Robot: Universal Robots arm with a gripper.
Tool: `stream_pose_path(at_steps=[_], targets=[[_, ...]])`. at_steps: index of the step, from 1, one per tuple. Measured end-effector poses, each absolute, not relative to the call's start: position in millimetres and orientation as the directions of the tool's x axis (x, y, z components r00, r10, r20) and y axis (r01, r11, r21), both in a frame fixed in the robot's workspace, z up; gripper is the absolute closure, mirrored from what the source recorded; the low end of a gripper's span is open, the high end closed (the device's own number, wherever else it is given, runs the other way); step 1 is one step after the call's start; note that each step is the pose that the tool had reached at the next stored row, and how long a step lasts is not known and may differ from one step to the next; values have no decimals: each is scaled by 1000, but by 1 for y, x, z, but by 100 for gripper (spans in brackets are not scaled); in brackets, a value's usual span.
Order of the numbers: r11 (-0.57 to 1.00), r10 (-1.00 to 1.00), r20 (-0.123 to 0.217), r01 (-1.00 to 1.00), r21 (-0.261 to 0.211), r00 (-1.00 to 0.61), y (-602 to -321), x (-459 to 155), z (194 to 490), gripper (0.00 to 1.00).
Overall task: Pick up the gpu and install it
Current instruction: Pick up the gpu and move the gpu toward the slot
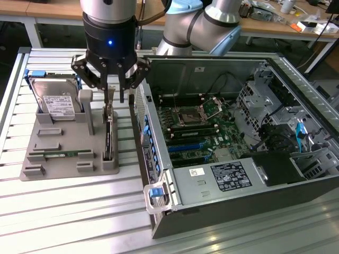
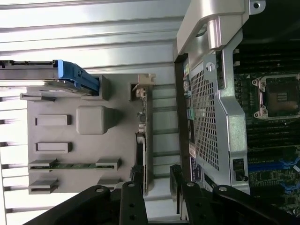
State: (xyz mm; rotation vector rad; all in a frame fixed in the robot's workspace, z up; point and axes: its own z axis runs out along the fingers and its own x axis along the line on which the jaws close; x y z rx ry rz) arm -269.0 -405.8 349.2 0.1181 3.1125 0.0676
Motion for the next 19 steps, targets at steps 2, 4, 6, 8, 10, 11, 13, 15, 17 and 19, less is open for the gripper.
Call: stream_pose_path(at_steps=[2, 4, 6, 8, 10, 11, 13, 15, 17, 19], targets=[[996, 76, -24, 75, 44, -997, -406, -269, 348, 64], [996, 76, -24, 75, 44, -997, -406, -270, 347, 64], [996, 76, -24, 75, 44, -997, -407, -270, 346, 64], [996, 76, -24, 75, 44, -997, -407, -270, 345, 64], [996, 76, -24, 75, 44, -997, -407, -271, 343, 64], [996, 76, -24, 75, 44, -997, -407, -271, 343, 64], [996, 76, -24, 75, 44, -997, -408, -271, 342, 64], [996, 76, -24, 75, 44, -997, -408, -271, 341, 64], [996, 76, -24, 75, 44, -997, -408, -272, 340, 64], [996, 76, -24, 75, 44, -997, -408, -272, 339, 64]])
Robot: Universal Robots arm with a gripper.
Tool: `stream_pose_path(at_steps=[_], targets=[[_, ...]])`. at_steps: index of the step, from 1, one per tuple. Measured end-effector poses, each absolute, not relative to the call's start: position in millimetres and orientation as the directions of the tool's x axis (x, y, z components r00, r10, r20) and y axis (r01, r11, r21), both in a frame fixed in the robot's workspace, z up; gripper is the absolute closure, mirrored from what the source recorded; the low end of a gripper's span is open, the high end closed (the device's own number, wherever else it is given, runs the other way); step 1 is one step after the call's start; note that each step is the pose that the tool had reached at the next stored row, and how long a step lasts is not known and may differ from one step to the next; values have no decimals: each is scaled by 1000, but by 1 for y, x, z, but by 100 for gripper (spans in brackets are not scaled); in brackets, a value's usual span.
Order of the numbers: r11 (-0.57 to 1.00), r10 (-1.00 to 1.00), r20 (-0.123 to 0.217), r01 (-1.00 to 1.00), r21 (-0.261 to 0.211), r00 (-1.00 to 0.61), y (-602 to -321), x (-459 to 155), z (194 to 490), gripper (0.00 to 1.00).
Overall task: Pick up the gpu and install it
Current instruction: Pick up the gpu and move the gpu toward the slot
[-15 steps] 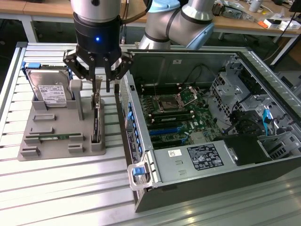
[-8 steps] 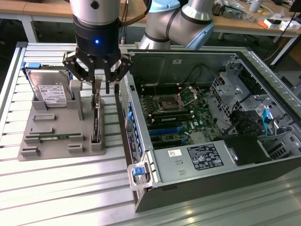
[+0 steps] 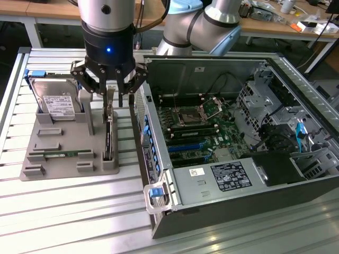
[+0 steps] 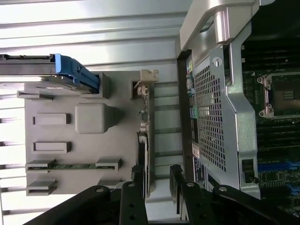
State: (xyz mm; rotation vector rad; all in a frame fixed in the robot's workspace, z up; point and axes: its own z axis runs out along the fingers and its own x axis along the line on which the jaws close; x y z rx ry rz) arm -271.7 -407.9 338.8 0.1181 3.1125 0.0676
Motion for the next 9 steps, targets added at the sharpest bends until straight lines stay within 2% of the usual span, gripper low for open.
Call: stream_pose_path(at_steps=[9], targets=[[996, 76, -24, 75, 44, -997, -408, -272, 333, 64]])
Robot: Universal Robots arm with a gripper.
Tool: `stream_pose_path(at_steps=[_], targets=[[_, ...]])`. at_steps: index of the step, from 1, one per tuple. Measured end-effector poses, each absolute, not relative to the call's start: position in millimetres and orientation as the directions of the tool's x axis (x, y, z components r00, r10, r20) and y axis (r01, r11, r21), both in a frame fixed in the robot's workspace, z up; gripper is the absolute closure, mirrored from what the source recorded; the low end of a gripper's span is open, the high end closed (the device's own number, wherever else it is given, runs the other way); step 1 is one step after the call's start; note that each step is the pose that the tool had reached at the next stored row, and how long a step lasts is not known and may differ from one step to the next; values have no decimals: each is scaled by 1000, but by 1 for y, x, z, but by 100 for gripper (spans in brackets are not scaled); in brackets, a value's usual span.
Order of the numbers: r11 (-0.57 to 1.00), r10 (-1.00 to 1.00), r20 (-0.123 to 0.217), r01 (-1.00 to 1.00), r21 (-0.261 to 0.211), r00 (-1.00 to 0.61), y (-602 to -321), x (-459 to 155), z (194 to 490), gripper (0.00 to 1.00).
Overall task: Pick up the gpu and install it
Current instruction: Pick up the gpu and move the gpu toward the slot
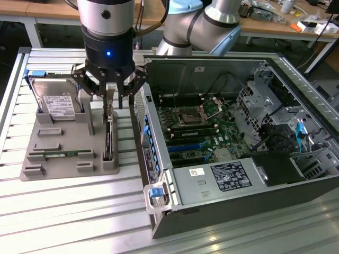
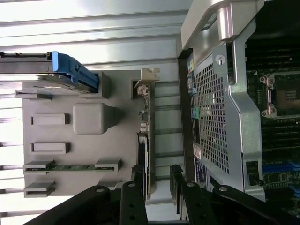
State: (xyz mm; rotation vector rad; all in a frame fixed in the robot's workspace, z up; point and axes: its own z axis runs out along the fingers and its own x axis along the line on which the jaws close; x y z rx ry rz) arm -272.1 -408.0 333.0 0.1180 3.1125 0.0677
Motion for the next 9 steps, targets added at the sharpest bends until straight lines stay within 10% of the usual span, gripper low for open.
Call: stream_pose_path(at_steps=[9], targets=[[996, 76, -24, 75, 44, -997, -408, -279, 326, 64]])
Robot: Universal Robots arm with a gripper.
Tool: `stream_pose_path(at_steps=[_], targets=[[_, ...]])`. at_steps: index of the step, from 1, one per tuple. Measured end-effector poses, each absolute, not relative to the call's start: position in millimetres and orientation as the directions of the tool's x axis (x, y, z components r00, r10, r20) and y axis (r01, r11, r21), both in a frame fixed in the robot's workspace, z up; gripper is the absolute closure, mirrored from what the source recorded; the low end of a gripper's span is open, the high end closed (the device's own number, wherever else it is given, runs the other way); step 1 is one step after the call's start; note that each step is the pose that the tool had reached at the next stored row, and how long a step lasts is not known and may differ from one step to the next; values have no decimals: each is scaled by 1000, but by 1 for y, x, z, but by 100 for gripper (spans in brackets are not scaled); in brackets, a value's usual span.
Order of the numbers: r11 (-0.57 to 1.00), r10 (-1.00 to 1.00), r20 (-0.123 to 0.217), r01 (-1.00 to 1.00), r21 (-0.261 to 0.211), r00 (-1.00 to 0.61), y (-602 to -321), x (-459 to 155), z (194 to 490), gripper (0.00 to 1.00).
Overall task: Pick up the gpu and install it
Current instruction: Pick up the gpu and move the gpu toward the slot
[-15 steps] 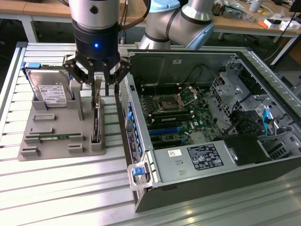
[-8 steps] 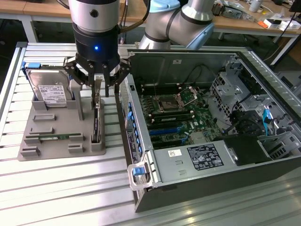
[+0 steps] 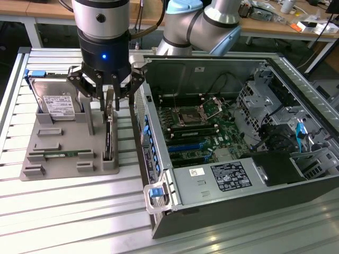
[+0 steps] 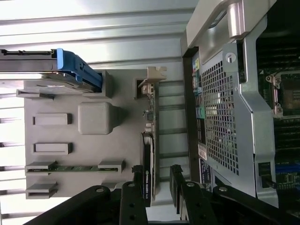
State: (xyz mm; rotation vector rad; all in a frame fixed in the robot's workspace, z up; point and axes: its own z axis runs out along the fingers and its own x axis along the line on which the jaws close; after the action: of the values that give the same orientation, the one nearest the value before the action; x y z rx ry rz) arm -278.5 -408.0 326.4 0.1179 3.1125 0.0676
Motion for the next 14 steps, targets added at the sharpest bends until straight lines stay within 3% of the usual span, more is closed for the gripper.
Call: stream_pose_path(at_steps=[14], targets=[[996, 76, -24, 75, 44, -997, -408, -279, 315, 64]])
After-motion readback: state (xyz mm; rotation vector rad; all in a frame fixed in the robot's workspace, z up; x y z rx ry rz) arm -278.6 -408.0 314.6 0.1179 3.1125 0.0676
